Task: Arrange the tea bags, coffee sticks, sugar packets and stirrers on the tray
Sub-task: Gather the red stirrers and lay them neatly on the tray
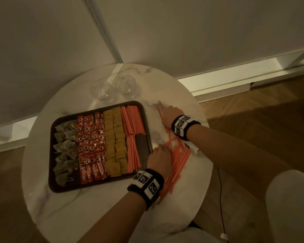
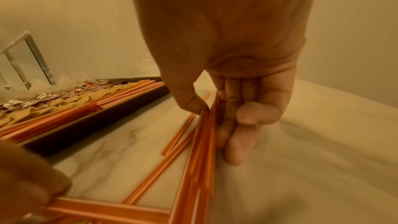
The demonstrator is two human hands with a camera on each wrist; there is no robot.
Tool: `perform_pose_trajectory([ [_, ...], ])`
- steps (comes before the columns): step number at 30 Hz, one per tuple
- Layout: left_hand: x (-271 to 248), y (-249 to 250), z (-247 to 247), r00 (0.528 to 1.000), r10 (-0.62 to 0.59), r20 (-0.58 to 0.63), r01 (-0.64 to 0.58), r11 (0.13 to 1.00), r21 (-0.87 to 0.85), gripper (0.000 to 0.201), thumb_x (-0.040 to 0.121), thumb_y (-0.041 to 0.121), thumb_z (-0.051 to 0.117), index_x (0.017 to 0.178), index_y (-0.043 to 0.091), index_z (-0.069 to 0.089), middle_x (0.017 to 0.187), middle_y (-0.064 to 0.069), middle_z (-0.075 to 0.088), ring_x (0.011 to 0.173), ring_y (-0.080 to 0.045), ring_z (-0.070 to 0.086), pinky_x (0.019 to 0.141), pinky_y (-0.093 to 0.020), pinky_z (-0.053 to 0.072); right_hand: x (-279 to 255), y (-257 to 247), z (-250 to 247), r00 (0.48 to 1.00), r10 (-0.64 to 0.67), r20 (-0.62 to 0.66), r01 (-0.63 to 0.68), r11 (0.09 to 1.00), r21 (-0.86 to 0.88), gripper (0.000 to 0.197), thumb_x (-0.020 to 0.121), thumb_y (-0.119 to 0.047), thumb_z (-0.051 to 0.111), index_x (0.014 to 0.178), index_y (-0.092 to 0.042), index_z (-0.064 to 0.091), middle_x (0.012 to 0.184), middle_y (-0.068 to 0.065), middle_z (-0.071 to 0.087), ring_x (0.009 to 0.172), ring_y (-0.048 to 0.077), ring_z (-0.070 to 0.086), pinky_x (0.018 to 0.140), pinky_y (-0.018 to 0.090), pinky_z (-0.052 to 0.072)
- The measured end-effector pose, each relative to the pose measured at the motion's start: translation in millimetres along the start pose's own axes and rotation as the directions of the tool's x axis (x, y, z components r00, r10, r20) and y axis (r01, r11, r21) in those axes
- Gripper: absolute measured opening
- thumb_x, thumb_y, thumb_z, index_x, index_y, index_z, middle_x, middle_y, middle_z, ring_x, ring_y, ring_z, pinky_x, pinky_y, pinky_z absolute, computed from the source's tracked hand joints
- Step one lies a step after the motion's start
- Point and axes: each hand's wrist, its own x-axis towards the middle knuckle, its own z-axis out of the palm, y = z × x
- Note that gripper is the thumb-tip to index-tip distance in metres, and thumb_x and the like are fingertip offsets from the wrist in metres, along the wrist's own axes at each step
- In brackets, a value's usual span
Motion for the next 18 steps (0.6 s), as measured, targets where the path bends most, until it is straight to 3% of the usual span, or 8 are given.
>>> perform_pose_trajectory([
  [4,13.1,-14.3,-9.9,1.000,0.001,-0.024,0.000,0.998,0.061,0.025,0.102,0.015,0.039,0.120,0.007,0.054,0.121,-0.013,0.055,0.112,-0.029,0.052,0.086,-0.039,0.053,6.3,3.6,-3.3,1.000,0.017,-0.005,-0.017,1.000,0.006,0.032,0.097,-0.020,0.051,0.125,-0.005,0.055,0.121,0.018,0.060,0.107,0.036,0.062,0.083,0.038,0.051],
  [9,17.9,-9.7,-18.1,0.998,0.040,0.054,-0.046,0.994,0.104,0.029,0.101,0.004,0.035,0.120,0.002,0.057,0.123,-0.016,0.059,0.114,-0.031,0.058,0.092,-0.038,0.049,7.4,11.9,-8.5,0.999,0.045,0.005,-0.045,0.997,0.070,0.032,0.095,-0.011,0.051,0.124,0.001,0.055,0.128,0.022,0.055,0.113,0.038,0.059,0.087,0.038,0.050],
  [13,14.7,-4.3,-18.1,0.992,0.055,0.110,-0.063,0.995,0.077,0.028,0.103,0.004,0.035,0.116,0.000,0.059,0.122,-0.016,0.061,0.111,-0.031,0.061,0.090,-0.036,0.048,6.3,27.9,-8.3,0.993,0.116,-0.018,-0.112,0.982,0.149,0.032,0.101,-0.016,0.042,0.124,0.002,0.054,0.129,0.023,0.055,0.113,0.039,0.058,0.086,0.037,0.047],
  [15,10.2,-4.1,-15.4,0.990,0.043,0.134,-0.049,0.998,0.045,0.027,0.102,0.003,0.036,0.114,0.000,0.059,0.120,-0.016,0.060,0.109,-0.032,0.061,0.088,-0.036,0.049,5.0,37.2,-9.2,0.986,0.164,-0.007,-0.159,0.963,0.218,0.032,0.098,-0.016,0.048,0.122,0.003,0.055,0.128,0.024,0.055,0.113,0.039,0.058,0.087,0.038,0.048],
  [18,3.7,-4.7,-11.5,0.988,0.019,0.155,-0.017,1.000,-0.012,0.025,0.100,0.002,0.039,0.115,0.000,0.058,0.121,-0.018,0.056,0.109,-0.033,0.060,0.089,-0.036,0.049,5.4,52.3,-9.6,0.976,0.218,-0.011,-0.202,0.921,0.333,0.034,0.091,-0.022,0.062,0.114,0.003,0.058,0.120,0.021,0.059,0.106,0.037,0.060,0.078,0.034,0.047],
])
